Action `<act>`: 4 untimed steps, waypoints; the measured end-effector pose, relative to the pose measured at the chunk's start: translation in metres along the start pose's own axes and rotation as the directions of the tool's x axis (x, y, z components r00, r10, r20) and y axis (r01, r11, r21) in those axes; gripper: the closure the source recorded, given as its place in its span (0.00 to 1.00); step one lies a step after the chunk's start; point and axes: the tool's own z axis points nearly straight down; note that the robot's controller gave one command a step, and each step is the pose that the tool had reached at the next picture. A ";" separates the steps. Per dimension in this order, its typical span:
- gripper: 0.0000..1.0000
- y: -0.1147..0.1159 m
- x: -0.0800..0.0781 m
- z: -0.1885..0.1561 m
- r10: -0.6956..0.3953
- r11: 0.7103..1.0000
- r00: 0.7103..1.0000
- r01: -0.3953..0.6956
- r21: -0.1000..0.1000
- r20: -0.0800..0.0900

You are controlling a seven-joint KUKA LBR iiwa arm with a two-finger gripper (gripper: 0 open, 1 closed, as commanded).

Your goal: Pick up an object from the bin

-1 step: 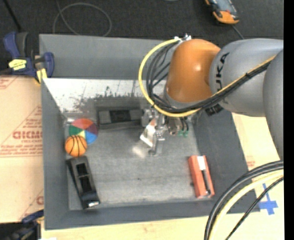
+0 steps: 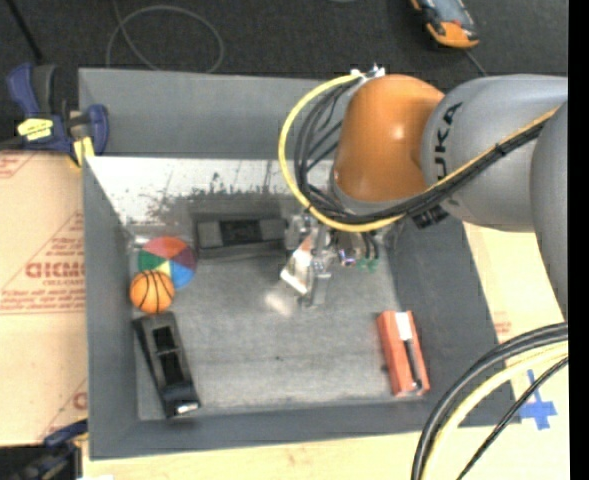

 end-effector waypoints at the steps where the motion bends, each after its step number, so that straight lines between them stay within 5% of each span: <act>1: 0.00 -0.006 0.008 0.015 -0.033 0.999 0.999 0.033 0.001 0.003; 3: 0.00 -0.042 0.002 0.050 -0.111 0.994 0.994 0.111 0.002 0.002; 4: 1.00 -0.043 0.001 0.051 -0.110 0.994 0.994 0.110 0.001 0.004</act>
Offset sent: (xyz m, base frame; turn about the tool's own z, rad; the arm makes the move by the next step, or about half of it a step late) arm -0.0147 -0.0361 -0.0458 -0.0401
